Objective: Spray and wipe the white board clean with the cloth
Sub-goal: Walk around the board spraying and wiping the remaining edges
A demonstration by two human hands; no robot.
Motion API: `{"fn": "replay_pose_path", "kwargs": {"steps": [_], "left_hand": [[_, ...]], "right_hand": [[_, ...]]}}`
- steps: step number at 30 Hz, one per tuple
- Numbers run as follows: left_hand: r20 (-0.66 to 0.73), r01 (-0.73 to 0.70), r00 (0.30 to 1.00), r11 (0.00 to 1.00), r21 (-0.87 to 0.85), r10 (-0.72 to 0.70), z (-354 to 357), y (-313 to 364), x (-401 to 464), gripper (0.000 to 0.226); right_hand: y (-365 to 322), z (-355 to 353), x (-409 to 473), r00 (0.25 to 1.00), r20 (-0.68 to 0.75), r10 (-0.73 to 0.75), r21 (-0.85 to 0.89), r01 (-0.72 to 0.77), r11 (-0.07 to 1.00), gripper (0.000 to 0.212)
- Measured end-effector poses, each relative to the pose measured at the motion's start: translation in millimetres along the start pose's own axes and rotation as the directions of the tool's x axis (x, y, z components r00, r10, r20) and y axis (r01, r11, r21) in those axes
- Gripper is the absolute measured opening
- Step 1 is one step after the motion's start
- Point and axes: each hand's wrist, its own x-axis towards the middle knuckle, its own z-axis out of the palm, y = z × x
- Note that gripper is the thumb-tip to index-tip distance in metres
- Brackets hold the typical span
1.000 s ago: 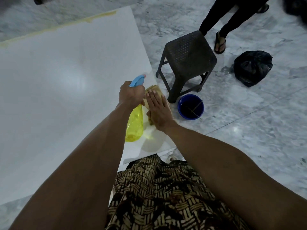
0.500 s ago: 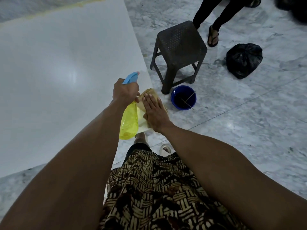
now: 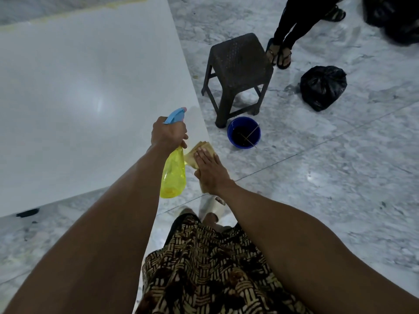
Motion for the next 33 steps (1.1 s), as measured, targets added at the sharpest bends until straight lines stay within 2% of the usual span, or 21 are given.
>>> {"fn": "replay_pose_path", "kwargs": {"steps": [2, 4, 6, 8, 9, 11, 13, 14, 15, 17, 22, 25, 29, 33], "left_hand": [[0.008, -0.027, 1.0, 1.0, 0.0, 0.027, 0, 6, -5, 0.03], [0.027, -0.05, 0.998, 0.999, -0.002, 0.05, -3, 15, -11, 0.032], [0.048, -0.071, 0.996, 0.997, 0.003, 0.071, -5, 21, -15, 0.037], [0.079, -0.088, 0.993, 0.996, 0.022, 0.087, -11, 24, -22, 0.045], [0.091, -0.096, 0.991, 0.995, 0.017, 0.094, -15, 26, -26, 0.049], [0.115, -0.122, 0.986, 0.992, 0.003, 0.121, -23, 30, -33, 0.045], [0.132, -0.157, 0.979, 0.988, 0.004, 0.155, -30, 36, -40, 0.04], [0.133, -0.165, 0.978, 0.986, 0.014, 0.162, -32, 40, -41, 0.039], [0.144, -0.183, 0.974, 0.983, 0.027, 0.177, -35, 43, -44, 0.038], [0.185, -0.232, 0.957, 0.972, 0.029, 0.223, -39, 49, -52, 0.036], [0.267, -0.298, 0.921, 0.955, 0.009, 0.284, -37, 81, -62, 0.028], [0.305, -0.332, 0.896, 0.943, -0.018, 0.322, -20, 102, -63, 0.034], [0.325, -0.344, 0.884, 0.938, -0.04, 0.337, 14, 124, -54, 0.041], [0.285, -0.318, 0.902, 0.946, -0.069, 0.324, 53, 147, -45, 0.037]], "right_hand": [[-6, -10, -7, 0.998, 0.05, 0.024, 0.08, -0.028, 0.996, 0.057], [-11, -23, -6, 0.985, 0.138, 0.099, 0.255, -0.132, 0.958, 0.051], [-13, -39, -5, 0.947, 0.263, 0.183, 0.398, -0.28, 0.874, 0.043], [-13, -51, -13, 0.924, 0.309, 0.224, 0.547, -0.366, 0.753, 0.042], [-13, -59, -17, 0.911, 0.325, 0.253, 0.643, -0.409, 0.647, 0.048], [-7, -71, -28, 0.882, 0.373, 0.29, 0.834, -0.455, 0.312, 0.048], [0, -86, -42, 0.884, 0.369, 0.286, 0.927, -0.371, -0.051, 0.039], [6, -93, -47, 0.895, 0.356, 0.27, 0.931, -0.313, -0.19, 0.036], [10, -99, -53, 0.904, 0.329, 0.274, 0.924, -0.25, -0.289, 0.036], [18, -110, -63, 0.916, 0.278, 0.29, 0.898, -0.141, -0.416, 0.044], [34, -141, -62, 0.934, 0.173, 0.311, 0.823, 0.036, -0.567, 0.057], [45, -160, -52, 0.945, 0.136, 0.298, 0.788, 0.08, -0.611, 0.064], [75, -184, -38, 0.951, 0.141, 0.276, 0.802, 0.054, -0.595, 0.077], [123, -205, -13, 0.946, 0.179, 0.27, 0.828, 0.003, -0.561, 0.067]]}}
